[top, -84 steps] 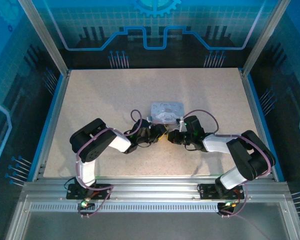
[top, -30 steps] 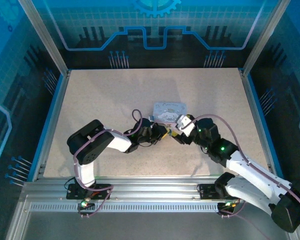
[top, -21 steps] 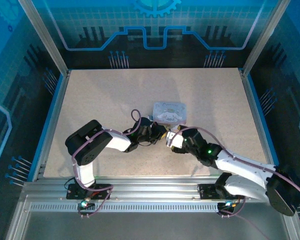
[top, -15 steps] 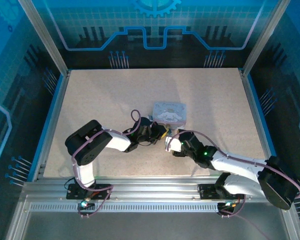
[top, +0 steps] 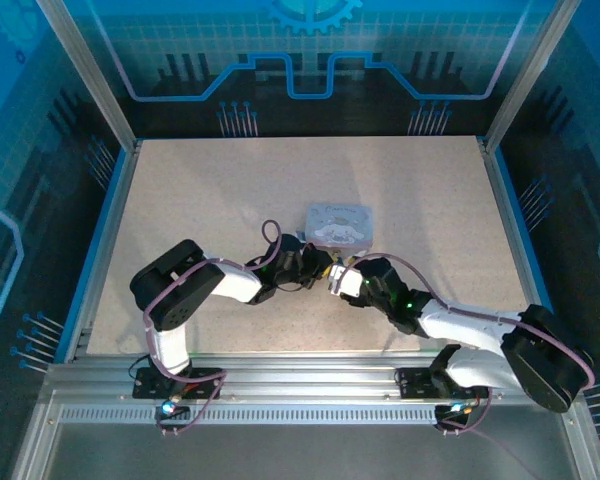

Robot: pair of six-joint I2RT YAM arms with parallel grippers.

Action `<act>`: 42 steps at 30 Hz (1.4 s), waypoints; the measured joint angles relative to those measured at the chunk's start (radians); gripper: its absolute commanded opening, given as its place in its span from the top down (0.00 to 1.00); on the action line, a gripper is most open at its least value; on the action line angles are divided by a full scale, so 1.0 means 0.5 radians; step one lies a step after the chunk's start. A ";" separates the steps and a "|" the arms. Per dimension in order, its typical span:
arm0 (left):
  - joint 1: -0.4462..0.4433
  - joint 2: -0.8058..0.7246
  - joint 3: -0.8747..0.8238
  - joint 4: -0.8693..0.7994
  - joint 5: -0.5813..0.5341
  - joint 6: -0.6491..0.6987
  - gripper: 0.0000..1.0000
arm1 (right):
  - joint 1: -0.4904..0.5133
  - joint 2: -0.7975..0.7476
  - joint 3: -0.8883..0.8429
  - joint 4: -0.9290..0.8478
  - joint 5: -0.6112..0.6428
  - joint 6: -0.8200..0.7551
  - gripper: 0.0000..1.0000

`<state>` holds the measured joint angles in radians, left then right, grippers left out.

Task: Unlock the padlock with the key

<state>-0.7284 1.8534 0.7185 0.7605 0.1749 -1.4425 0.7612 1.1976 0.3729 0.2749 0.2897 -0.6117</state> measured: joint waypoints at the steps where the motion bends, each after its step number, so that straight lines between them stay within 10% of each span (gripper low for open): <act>1: 0.000 0.000 0.000 0.000 0.001 0.000 1.00 | -0.011 0.010 0.000 0.014 -0.014 0.003 0.47; 19: 0.000 0.000 0.000 0.007 0.005 -0.001 1.00 | -0.023 0.227 0.021 0.127 -0.074 -0.004 0.71; 42: 0.015 0.000 0.000 0.014 0.011 -0.050 1.00 | -0.019 0.256 0.059 0.215 -0.060 -0.006 0.68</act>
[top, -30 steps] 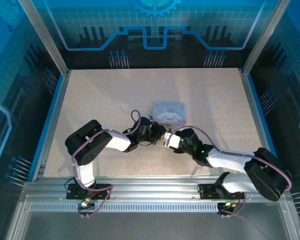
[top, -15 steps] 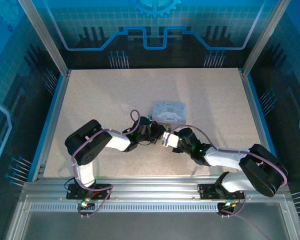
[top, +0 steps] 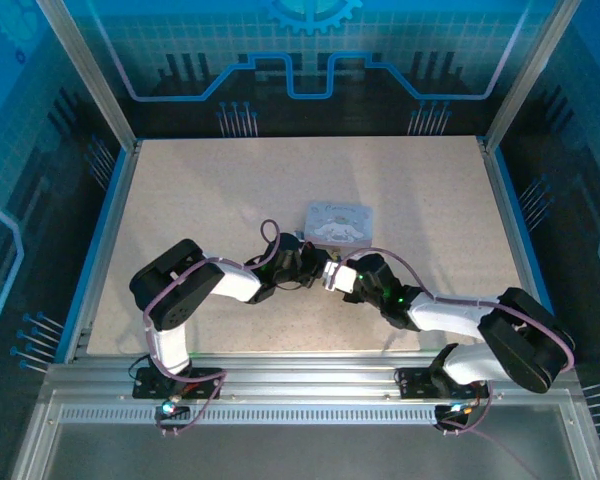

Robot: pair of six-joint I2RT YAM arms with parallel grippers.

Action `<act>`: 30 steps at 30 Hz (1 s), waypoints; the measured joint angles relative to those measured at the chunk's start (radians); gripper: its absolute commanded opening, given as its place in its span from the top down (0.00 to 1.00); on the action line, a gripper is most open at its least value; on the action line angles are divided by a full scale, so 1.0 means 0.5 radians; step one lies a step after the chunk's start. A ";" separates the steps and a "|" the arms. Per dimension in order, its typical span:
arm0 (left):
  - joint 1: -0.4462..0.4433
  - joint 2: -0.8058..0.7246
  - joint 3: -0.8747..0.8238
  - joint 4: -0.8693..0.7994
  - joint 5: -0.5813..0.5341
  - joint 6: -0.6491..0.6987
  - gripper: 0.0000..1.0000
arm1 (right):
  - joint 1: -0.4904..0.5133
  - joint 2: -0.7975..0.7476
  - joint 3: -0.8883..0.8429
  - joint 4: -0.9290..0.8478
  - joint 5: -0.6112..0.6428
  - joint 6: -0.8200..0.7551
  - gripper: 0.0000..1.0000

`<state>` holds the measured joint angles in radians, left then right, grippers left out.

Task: Unlock the padlock with the key

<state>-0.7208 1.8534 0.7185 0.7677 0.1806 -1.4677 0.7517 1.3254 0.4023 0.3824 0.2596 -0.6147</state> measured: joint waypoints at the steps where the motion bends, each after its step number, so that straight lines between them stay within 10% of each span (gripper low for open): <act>1: 0.000 0.000 0.000 0.000 0.001 -0.001 1.00 | 0.000 -0.004 0.001 0.000 -0.001 0.000 0.69; 30: 0.015 0.000 0.019 0.063 -0.031 -0.003 1.00 | 0.015 0.065 0.255 -0.288 0.197 0.282 1.00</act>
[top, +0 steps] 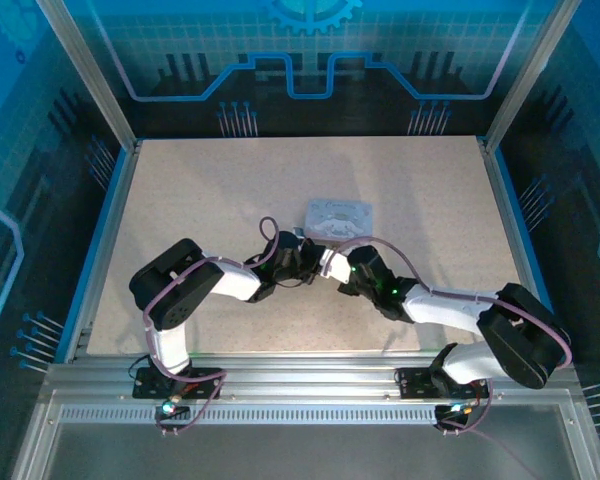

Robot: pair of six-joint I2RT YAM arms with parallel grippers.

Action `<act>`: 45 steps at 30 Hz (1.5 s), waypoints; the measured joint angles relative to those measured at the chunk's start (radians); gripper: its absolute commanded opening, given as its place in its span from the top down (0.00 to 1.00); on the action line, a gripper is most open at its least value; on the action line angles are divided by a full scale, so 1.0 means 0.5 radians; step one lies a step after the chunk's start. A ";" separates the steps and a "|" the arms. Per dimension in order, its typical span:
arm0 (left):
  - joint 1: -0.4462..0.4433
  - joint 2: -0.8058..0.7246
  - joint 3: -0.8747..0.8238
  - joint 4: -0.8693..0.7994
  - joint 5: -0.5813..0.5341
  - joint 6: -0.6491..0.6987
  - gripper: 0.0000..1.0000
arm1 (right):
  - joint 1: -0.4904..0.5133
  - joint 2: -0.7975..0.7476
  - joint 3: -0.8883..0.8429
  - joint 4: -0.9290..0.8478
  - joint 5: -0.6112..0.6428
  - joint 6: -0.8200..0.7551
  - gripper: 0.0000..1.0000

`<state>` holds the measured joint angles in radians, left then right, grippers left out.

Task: Unlock the padlock with the key

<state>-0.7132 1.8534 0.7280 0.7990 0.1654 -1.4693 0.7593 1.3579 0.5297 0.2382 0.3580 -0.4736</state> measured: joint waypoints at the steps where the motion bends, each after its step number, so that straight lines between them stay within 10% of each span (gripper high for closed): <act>1: 0.003 0.000 0.006 0.011 -0.004 -0.001 1.00 | 0.000 0.000 0.047 -0.072 0.018 0.040 1.00; 18: 0.011 0.000 0.021 0.037 -0.015 -0.022 1.00 | 0.008 0.089 0.389 -0.607 0.034 0.729 1.00; 45: 0.336 -0.605 -0.172 -0.719 0.008 0.487 0.23 | -0.419 0.197 -0.223 0.442 -0.828 1.923 1.00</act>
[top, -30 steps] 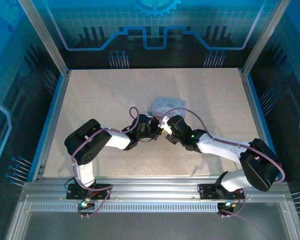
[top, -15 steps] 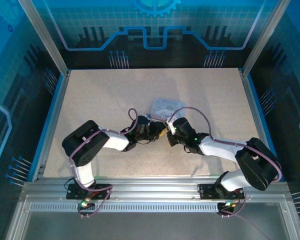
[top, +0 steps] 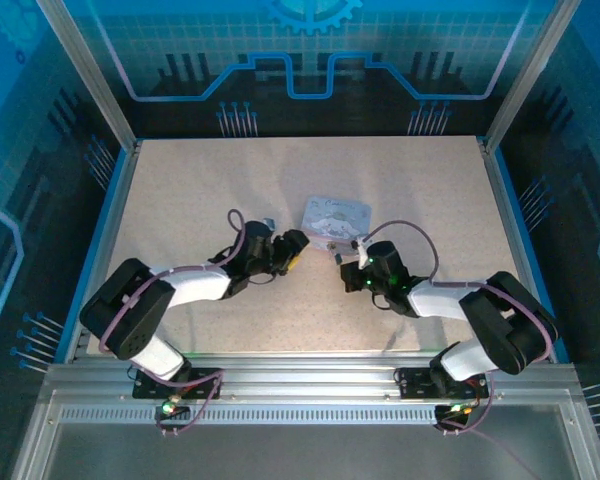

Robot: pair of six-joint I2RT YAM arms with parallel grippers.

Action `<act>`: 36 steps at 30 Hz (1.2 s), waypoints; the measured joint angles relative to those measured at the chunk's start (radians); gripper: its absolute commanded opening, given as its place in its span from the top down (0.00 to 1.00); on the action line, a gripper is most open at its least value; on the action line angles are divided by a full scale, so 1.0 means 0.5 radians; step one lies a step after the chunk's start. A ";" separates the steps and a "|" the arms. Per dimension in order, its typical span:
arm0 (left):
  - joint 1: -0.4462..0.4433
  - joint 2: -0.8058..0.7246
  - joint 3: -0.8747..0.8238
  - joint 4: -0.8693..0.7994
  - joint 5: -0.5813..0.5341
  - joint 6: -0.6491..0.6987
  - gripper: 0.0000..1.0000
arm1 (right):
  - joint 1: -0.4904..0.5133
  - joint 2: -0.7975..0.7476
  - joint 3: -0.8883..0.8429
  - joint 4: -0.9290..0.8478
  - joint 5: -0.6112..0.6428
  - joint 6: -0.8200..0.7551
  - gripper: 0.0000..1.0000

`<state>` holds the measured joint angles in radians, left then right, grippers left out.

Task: Unlock the padlock with the key

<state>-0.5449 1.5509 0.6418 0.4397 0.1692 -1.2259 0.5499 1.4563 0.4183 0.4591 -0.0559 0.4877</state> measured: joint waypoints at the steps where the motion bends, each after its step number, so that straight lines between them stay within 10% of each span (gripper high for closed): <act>1: 0.037 -0.011 0.025 -0.082 0.000 0.053 0.22 | -0.023 0.005 -0.001 0.008 -0.034 0.032 1.00; 19: 0.250 0.688 1.167 -0.983 0.336 0.917 0.22 | -0.258 0.073 -0.028 0.020 -0.374 0.356 0.94; 36: 0.181 0.810 1.165 -0.998 0.394 1.097 0.27 | -0.529 -0.406 -0.130 -0.339 -0.407 0.128 0.40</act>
<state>-0.4545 1.9560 1.2243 -0.0593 0.3664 -0.6773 0.2855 1.2533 0.3531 0.2897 -0.2592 0.5518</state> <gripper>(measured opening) 0.728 0.547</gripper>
